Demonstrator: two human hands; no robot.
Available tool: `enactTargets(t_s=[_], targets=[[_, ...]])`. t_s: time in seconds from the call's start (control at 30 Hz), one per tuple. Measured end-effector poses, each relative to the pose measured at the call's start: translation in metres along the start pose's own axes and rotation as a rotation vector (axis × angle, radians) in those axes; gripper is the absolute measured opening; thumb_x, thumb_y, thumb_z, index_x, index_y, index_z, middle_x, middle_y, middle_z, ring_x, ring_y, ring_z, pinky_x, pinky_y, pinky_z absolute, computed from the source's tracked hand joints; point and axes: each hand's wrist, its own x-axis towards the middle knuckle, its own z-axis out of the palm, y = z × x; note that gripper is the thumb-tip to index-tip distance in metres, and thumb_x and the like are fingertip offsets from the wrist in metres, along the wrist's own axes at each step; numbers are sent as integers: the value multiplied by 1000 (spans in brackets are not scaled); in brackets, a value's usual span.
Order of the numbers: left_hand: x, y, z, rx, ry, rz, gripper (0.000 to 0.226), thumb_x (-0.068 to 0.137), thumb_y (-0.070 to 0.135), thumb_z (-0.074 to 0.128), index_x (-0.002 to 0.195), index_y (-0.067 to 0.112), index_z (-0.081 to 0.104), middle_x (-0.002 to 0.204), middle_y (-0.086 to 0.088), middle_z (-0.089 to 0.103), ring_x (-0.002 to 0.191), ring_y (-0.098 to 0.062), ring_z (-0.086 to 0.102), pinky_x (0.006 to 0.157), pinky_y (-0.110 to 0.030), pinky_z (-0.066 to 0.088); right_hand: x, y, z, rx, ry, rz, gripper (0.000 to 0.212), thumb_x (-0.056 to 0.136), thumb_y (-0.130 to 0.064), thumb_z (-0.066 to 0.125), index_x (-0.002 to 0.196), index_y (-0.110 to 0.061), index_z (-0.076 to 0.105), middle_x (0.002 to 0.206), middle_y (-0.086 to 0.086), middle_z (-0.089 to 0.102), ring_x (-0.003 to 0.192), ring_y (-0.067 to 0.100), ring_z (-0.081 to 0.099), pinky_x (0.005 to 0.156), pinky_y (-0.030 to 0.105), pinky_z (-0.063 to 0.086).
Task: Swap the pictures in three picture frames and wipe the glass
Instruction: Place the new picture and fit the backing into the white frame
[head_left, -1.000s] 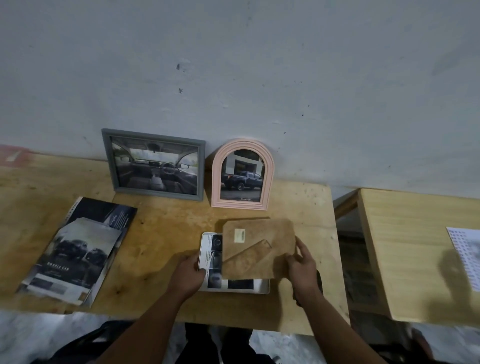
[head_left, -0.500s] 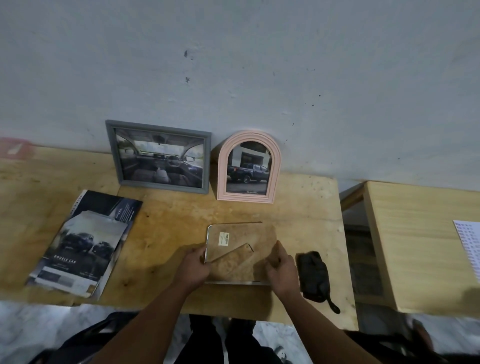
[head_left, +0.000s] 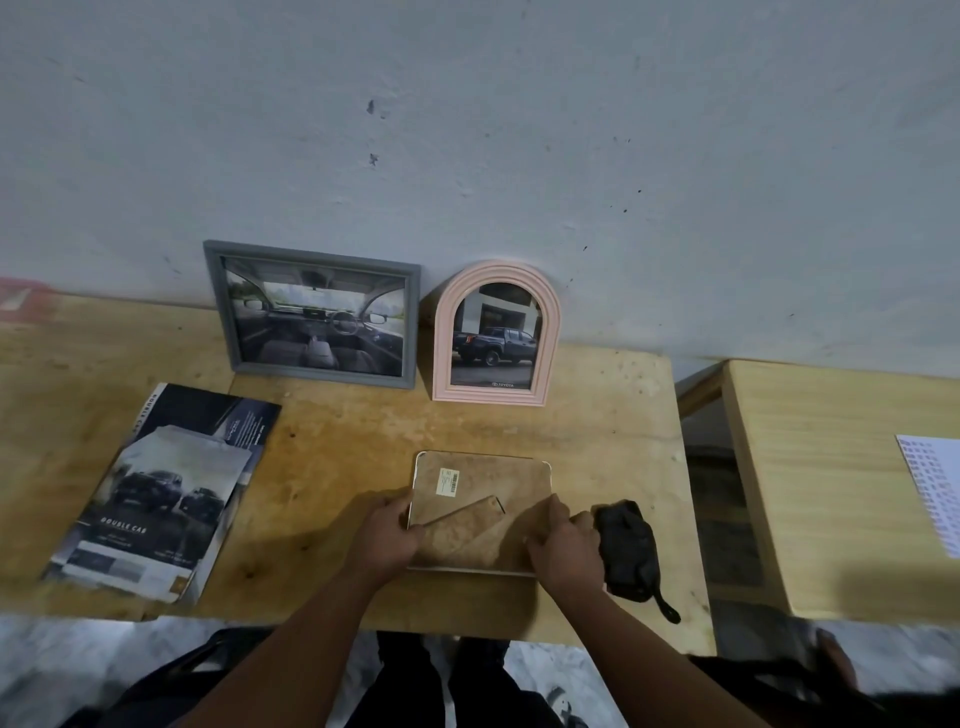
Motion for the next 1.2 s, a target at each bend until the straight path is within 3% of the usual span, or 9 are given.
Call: enactTargets(t_s=[0.1, 0.2, 0.27, 0.33, 0.4, 0.47, 0.67, 0.87, 1.2], targets=[[3, -5, 0, 8, 16, 29, 75, 70, 36, 49, 145, 29, 58, 130, -9, 63, 119, -25, 62, 97, -35, 52, -3, -7, -6, -96, 6, -22, 78, 96, -44, 61, 159, -28, 19, 144, 14, 33, 135, 38, 38, 98, 51, 52], [-3, 2, -1, 116, 49, 100, 73, 74, 40, 58, 146, 33, 50, 136, -2, 59, 122, -25, 60, 90, -36, 53, 6, -19, -14, -205, -20, -154, 104, 88, -31, 70, 162, -27, -3, 164, 15, 9, 149, 42, 21, 110, 57, 42], [-3, 10, -3, 328, 46, 192, 96, 76, 50, 67, 160, 32, 25, 158, -3, 33, 142, -27, 38, 101, -40, 48, 15, -26, -15, -297, -119, -315, 114, 85, -33, 73, 161, -29, -12, 169, 12, -16, 156, 43, -7, 120, 62, 25], [5, 18, -6, 543, -28, 285, 125, 70, 68, 70, 164, 32, -5, 171, 2, -8, 156, -28, 6, 120, -48, 30, 22, -28, -14, -381, -216, -399, 117, 84, -46, 73, 161, -30, -14, 166, 11, -31, 153, 43, -25, 122, 66, 9], [18, 21, -8, 726, -109, 368, 139, 65, 78, 72, 161, 33, -19, 165, 1, -37, 156, -29, -20, 127, -53, 10, 25, -25, -14, -435, -251, -412, 121, 82, -56, 73, 161, -30, -15, 164, 12, -37, 150, 43, -31, 121, 69, 1], [30, 18, -9, 871, -171, 421, 150, 59, 78, 78, 159, 32, -24, 160, -4, -46, 153, -34, -32, 127, -56, 1, 27, -21, -18, -478, -253, -440, 120, 83, -59, 72, 161, -31, -14, 164, 12, -37, 151, 43, -30, 120, 71, 0], [33, 14, -4, 996, -112, 487, 153, 57, 80, 79, 162, 26, -18, 167, -14, -31, 155, -42, -20, 125, -60, 5, 32, -16, -24, -500, -205, -464, 110, 85, -48, 76, 161, -33, -2, 168, 13, -24, 154, 42, -21, 123, 65, 13], [38, 14, -3, 1039, -53, 497, 154, 48, 81, 81, 163, 29, -7, 170, -19, -18, 157, -45, -4, 124, -58, 17, 37, -17, -24, -481, -250, -489, 118, 80, -53, 79, 159, -29, -5, 166, 15, -31, 151, 42, -29, 123, 68, 6], [39, 6, 0, 1023, -39, 530, 149, 51, 83, 79, 162, 34, -8, 169, -16, -24, 158, -41, -11, 125, -55, 15, 40, -12, -17, -571, -237, -514, 123, 84, -35, 81, 158, -34, -17, 161, 17, -40, 147, 43, -36, 122, 68, -2]])
